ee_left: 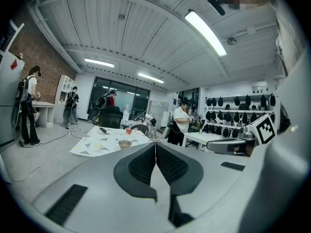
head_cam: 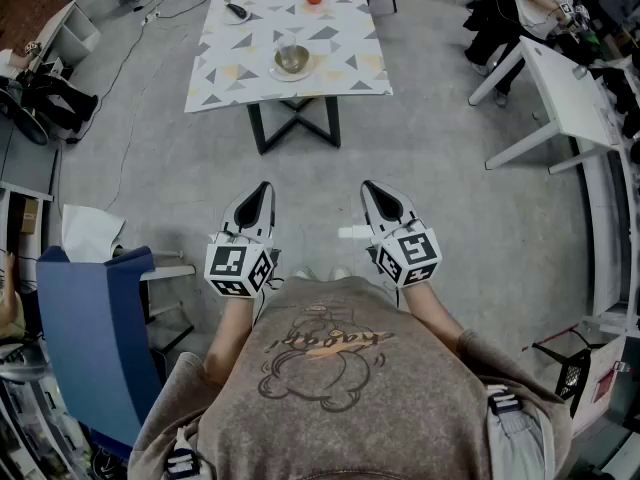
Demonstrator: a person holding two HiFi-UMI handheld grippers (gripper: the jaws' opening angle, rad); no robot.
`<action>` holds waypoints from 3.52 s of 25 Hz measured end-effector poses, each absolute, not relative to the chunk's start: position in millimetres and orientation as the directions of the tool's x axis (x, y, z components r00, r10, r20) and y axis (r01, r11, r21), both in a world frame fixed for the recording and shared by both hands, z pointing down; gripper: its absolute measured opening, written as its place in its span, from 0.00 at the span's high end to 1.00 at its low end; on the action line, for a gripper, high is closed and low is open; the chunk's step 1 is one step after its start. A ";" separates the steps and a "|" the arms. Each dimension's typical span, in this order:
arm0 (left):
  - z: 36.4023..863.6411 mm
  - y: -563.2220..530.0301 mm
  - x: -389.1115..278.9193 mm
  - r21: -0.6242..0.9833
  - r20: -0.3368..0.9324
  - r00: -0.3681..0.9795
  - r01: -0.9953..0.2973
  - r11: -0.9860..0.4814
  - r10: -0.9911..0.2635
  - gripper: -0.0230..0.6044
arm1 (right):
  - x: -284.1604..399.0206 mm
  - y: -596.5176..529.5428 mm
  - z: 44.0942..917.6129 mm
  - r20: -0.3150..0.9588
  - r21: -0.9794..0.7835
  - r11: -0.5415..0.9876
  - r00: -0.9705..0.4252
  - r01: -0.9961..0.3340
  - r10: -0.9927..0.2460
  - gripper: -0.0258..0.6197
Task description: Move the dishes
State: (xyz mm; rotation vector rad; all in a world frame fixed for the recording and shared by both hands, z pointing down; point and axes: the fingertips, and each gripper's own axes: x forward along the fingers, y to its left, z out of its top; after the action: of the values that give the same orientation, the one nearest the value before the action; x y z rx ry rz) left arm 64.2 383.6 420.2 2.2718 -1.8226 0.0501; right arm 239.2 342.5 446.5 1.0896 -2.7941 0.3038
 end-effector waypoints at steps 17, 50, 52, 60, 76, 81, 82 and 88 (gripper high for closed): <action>430.9 398.8 37.5 0.143 0.154 0.293 -0.952 -0.272 -0.944 0.93 | 209.7 361.7 454.8 0.155 -0.161 0.666 -0.685 -0.729 -0.712 0.97; 426.7 154.0 -36.3 0.147 0.144 0.273 -0.956 -0.252 -0.951 0.93 | 118.7 113.2 466.1 0.160 -0.211 0.688 -0.719 -0.695 -0.677 0.97; 423.9 130.6 -42.4 0.153 0.139 0.259 -0.959 -0.237 -0.956 0.93 | 114.9 91.0 463.5 0.161 -0.212 0.694 -0.725 -0.688 -0.670 0.97; 411.3 48.0 -52.4 0.172 0.107 0.238 -0.961 -0.218 -0.965 0.93 | 103.4 11.6 451.9 0.155 -0.216 0.730 -0.761 -0.648 -0.630 0.97; 413.3 -22.2 -65.6 0.150 0.120 0.248 -0.962 -0.229 -0.961 0.93 | 86.5 -67.3 452.5 0.158 -0.218 0.735 -0.767 -0.642 -0.622 0.97; 414.7 -38.1 -70.4 0.132 0.139 0.299 -0.950 -0.281 -0.944 0.93 | 79.1 -80.2 446.3 0.151 -0.215 0.710 -0.741 -0.670 -0.654 0.97; 415.4 -39.7 -71.7 0.132 0.141 0.304 -0.949 -0.286 -0.942 0.93 | 77.4 -81.2 445.5 0.151 -0.214 0.708 -0.739 -0.673 -0.657 0.97; 424.0 -52.1 -79.0 0.114 0.156 0.350 -0.935 -0.335 -0.924 0.93 | 65.8 -89.8 448.5 0.155 -0.217 0.688 -0.720 -0.693 -0.676 0.97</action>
State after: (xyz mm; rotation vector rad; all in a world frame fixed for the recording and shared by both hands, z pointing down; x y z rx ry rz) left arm -79.0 -52.1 424.0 2.4251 -1.6915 0.0935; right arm 65.8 -89.8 448.5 1.1480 -2.8283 0.4033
